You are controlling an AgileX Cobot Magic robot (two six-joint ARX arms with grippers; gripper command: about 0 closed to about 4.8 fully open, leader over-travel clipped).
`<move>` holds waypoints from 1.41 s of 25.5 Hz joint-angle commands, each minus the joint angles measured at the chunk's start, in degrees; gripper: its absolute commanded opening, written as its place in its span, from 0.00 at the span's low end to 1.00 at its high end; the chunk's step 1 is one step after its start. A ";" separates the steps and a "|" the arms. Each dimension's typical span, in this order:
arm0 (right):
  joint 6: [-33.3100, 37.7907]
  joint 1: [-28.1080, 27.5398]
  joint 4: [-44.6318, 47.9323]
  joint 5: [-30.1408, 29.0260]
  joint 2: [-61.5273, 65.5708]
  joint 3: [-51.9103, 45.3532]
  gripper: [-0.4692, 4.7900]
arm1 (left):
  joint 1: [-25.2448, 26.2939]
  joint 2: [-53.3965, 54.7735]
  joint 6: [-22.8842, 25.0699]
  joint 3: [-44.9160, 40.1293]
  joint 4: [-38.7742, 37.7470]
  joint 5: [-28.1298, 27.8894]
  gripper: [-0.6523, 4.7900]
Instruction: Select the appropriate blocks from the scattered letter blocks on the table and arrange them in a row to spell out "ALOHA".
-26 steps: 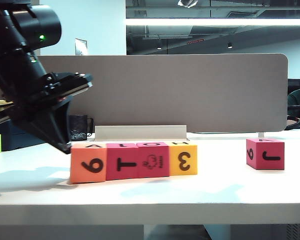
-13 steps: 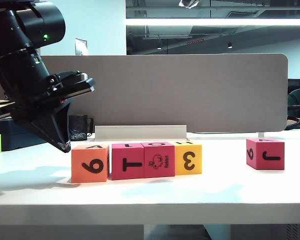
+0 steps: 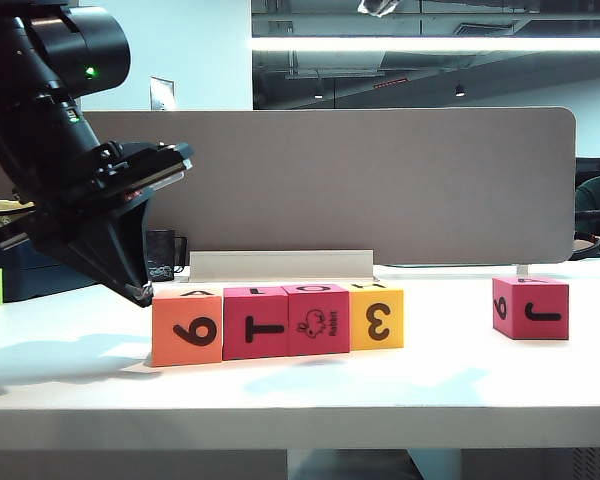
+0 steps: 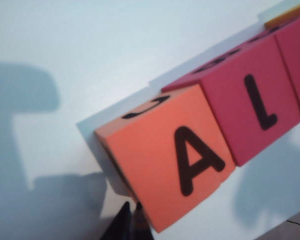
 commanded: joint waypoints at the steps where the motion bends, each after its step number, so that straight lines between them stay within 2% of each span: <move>1: 0.22 0.04 0.57 0.11 -0.26 0.31 0.08 | 0.07 -0.17 -0.07 0.00 1.46 0.44 0.11; 6: 0.22 0.04 0.57 0.11 -0.26 0.31 0.08 | 0.07 -0.17 0.04 0.00 1.16 0.31 0.11; 8: 0.24 0.04 0.52 0.11 -0.26 0.31 0.08 | 0.09 -0.17 0.11 0.00 0.66 -1.73 0.11; 14: 0.22 0.00 0.68 0.70 -0.24 0.31 0.08 | 0.22 -0.33 3.19 3.78 -7.17 -15.23 0.11; 15: 0.15 -0.04 0.98 3.65 -0.22 0.31 0.08 | 0.22 -0.33 4.61 6.64 -10.54 -18.23 0.11; 17: 0.07 -0.92 1.38 8.76 -0.09 0.31 0.08 | 0.22 -0.37 5.97 11.98 -15.43 -20.00 0.11; 20: -0.04 -5.62 1.92 8.81 0.63 0.31 0.08 | 0.04 -0.90 6.49 18.80 -19.08 -17.40 0.11; 23: -0.04 -13.00 1.88 8.59 2.69 0.31 0.08 | 0.00 -2.05 6.47 24.30 -19.89 -11.61 0.11; 26: -0.07 -18.71 1.81 6.32 4.79 0.31 0.08 | -1.11 -4.76 6.75 25.83 -19.37 -8.85 0.11; 29: -0.31 -24.30 2.34 3.56 7.91 0.31 0.08 | -4.68 -9.05 9.31 25.83 -19.43 -7.61 0.11; 30: -0.28 -25.29 2.29 3.54 8.85 0.31 0.10 | -5.53 -9.88 9.27 25.83 -19.47 -7.43 0.11; 31: -0.28 -26.77 1.81 3.37 10.69 0.31 0.17 | -7.56 -11.06 9.11 25.83 -19.47 -7.45 0.11; 34: -0.26 -28.89 1.36 2.64 14.03 0.31 0.48 | -10.93 -12.61 9.05 25.83 -19.56 -7.50 0.11; 36: -0.22 -29.83 1.44 2.60 15.96 0.31 0.63 | -12.68 -13.31 9.03 25.83 -19.56 -7.50 0.11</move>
